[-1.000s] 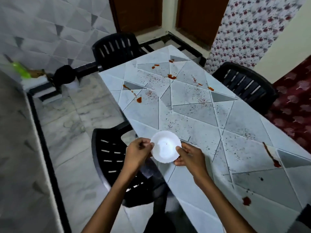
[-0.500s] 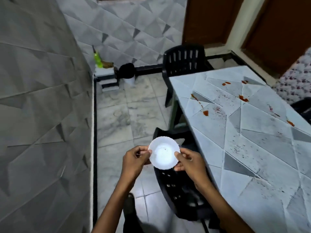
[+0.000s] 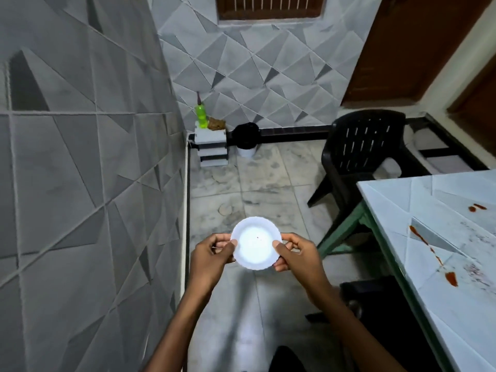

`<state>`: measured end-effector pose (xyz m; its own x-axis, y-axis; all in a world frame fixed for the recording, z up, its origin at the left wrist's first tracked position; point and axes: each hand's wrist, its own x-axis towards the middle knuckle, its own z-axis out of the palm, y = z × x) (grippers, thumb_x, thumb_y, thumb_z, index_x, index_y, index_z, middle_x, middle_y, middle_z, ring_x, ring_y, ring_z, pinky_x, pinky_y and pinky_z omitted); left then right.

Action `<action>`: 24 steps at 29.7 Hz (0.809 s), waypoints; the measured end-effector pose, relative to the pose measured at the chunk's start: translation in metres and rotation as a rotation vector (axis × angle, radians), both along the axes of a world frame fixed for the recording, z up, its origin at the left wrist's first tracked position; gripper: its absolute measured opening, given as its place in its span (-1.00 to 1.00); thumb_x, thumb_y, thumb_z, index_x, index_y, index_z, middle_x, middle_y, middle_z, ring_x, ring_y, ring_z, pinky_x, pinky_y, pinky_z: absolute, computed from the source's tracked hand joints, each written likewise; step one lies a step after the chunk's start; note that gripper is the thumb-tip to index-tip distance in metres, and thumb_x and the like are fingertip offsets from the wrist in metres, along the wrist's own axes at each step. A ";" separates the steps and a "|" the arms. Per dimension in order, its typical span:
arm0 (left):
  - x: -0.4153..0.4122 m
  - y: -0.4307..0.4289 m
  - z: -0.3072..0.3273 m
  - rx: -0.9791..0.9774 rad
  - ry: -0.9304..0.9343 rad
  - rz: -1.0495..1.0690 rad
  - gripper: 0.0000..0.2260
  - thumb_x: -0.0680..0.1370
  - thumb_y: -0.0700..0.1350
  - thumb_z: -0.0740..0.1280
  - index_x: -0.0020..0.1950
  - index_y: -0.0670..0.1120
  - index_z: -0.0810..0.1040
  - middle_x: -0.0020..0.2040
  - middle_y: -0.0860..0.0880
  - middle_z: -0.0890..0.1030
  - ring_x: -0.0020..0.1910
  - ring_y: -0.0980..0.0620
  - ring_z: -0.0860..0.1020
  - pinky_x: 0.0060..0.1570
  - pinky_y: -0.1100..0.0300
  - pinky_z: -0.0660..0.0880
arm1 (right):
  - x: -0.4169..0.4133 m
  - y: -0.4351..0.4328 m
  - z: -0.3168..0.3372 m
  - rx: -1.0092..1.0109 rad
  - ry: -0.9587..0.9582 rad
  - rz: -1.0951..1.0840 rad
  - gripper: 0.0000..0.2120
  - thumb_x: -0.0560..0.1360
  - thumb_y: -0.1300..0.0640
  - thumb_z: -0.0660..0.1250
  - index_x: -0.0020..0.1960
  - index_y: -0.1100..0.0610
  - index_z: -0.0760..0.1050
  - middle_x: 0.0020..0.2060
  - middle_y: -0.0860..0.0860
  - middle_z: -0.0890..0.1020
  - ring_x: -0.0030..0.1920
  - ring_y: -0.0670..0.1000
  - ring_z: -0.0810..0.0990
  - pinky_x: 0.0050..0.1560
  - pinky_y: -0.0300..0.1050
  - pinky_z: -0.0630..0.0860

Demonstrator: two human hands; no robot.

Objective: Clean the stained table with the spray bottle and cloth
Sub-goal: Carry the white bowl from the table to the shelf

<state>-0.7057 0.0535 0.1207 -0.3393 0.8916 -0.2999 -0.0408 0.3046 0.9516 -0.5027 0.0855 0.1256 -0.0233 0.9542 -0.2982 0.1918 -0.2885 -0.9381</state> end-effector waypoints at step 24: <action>-0.269 0.595 -0.007 -0.040 0.058 0.118 -0.91 0.57 -0.23 0.38 0.05 -0.16 0.63 -0.06 -0.18 0.66 -0.18 0.01 0.65 -0.21 0.27 0.60 | -0.277 0.627 -0.003 -0.005 -0.004 0.180 -0.90 0.57 0.17 0.40 0.07 0.05 0.64 -0.28 0.09 0.66 -0.39 -0.03 0.67 -0.35 -0.17 0.62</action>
<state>-0.9743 0.6484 0.1133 -0.4592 0.8322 -0.3108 -0.0238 0.3382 0.9408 -0.7801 0.7127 0.1228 -0.1925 0.9332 -0.3033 0.2449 -0.2537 -0.9358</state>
